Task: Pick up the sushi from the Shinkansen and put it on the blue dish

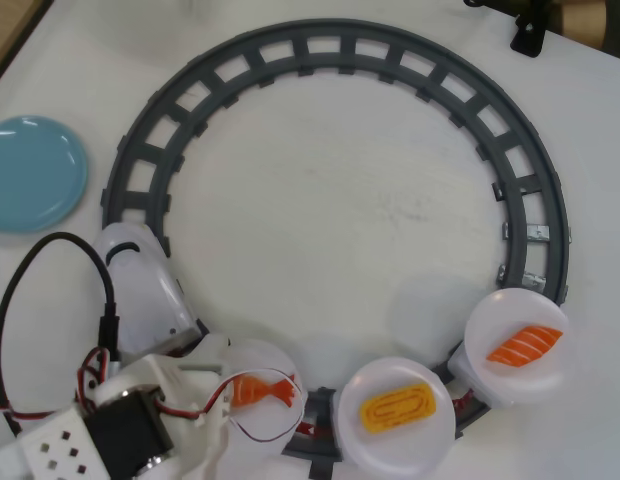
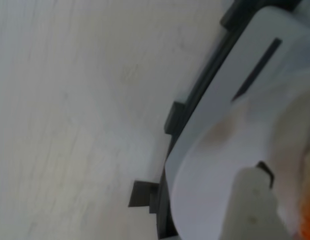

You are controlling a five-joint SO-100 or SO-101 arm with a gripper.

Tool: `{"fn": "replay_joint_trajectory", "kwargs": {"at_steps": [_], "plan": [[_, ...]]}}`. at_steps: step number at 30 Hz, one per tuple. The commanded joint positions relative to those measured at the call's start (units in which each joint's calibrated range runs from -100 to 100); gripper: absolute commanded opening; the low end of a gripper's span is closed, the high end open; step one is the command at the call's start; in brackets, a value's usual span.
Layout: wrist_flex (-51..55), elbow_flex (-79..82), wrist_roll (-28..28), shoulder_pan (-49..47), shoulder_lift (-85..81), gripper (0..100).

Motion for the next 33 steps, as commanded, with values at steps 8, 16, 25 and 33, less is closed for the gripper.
{"fn": "replay_joint_trajectory", "kwargs": {"at_steps": [8, 16, 25, 33], "plan": [[-0.3, -3.55, -4.34, -8.57, 5.64, 25], [-0.3, -8.42, -5.28, -9.53, 10.95, 22], [0.29, -9.14, -5.28, -9.18, 12.44, 7], [3.44, -11.04, -5.23, -9.71, 11.7, 3]]}}
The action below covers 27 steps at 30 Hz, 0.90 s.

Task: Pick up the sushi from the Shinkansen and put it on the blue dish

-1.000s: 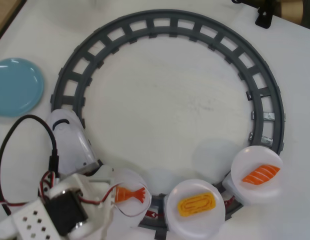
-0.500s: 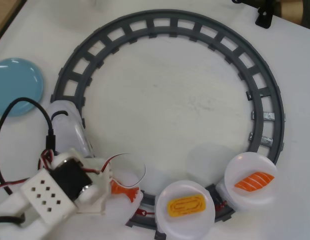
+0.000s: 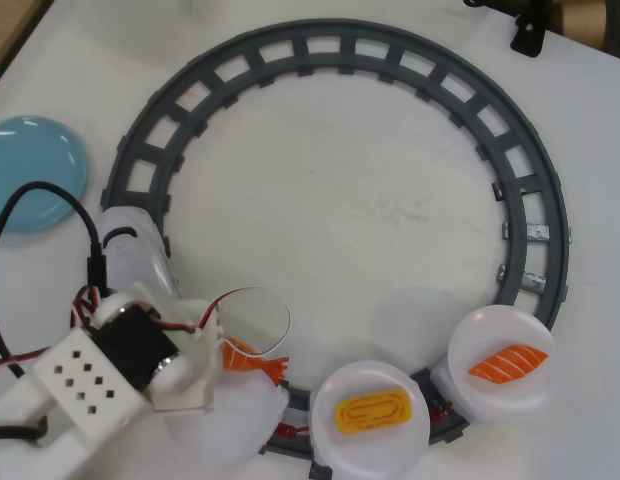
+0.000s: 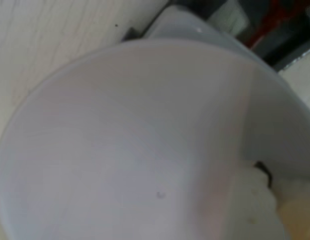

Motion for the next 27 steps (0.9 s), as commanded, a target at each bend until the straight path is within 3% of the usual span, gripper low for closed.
{"fn": "replay_joint_trajectory", "kwargs": {"at_steps": [1, 9, 27], "plan": [[5.05, -3.06, -0.21, -0.25, -0.53, 3], [16.18, -15.86, -0.31, -3.16, -0.62, 3], [19.4, -20.01, -1.72, -11.87, -0.62, 3]]}}
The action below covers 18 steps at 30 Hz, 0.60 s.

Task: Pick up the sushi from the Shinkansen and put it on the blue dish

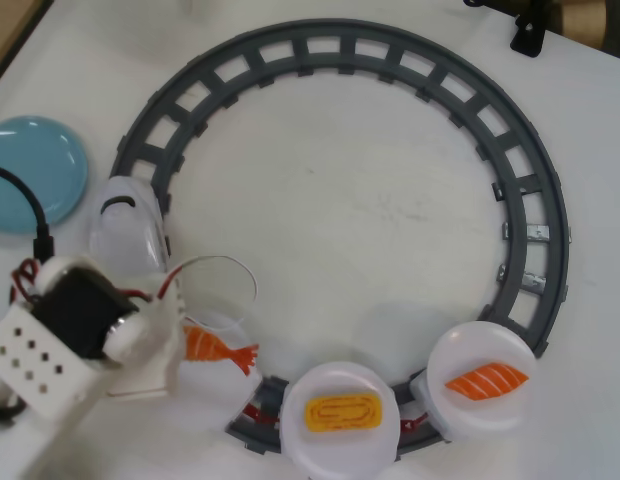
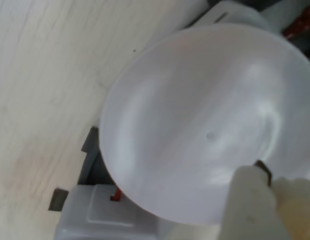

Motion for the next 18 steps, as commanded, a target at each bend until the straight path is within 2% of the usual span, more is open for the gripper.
{"fn": "replay_joint_trajectory", "kwargs": {"at_steps": [1, 10, 18], "plan": [[1.34, -3.63, -0.33, -3.78, -0.7, 3], [1.34, -7.6, -3.31, -13.9, -0.62, 4], [1.34, -7.69, -7.34, -28.16, -0.62, 4]]}}
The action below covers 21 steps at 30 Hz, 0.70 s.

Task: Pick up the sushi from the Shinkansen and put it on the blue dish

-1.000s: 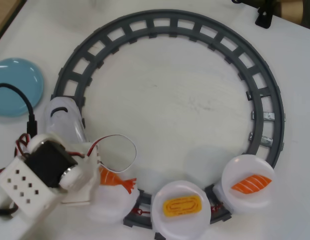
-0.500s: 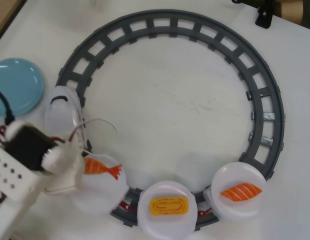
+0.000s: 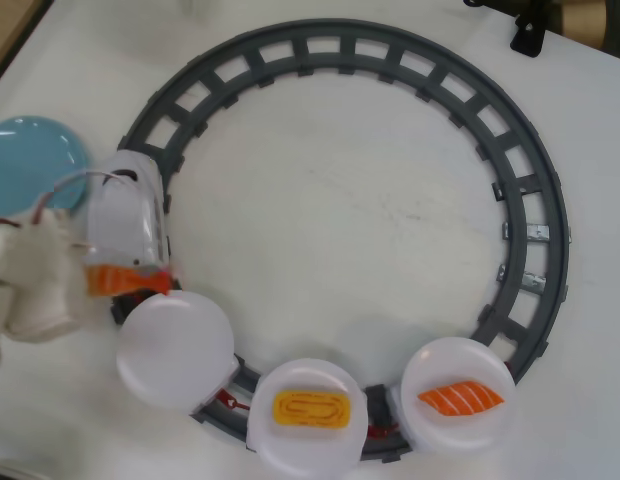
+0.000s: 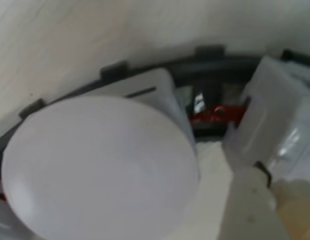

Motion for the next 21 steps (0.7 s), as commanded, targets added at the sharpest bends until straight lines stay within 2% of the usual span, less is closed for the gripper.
{"fn": "replay_joint_trajectory", "kwargs": {"at_steps": [1, 10, 21], "plan": [[0.83, -3.11, -1.75, -6.06, -0.62, 4], [0.83, -6.45, -4.47, -19.17, 1.54, 4], [-1.12, -20.06, -5.68, -22.25, 15.47, 4]]}}
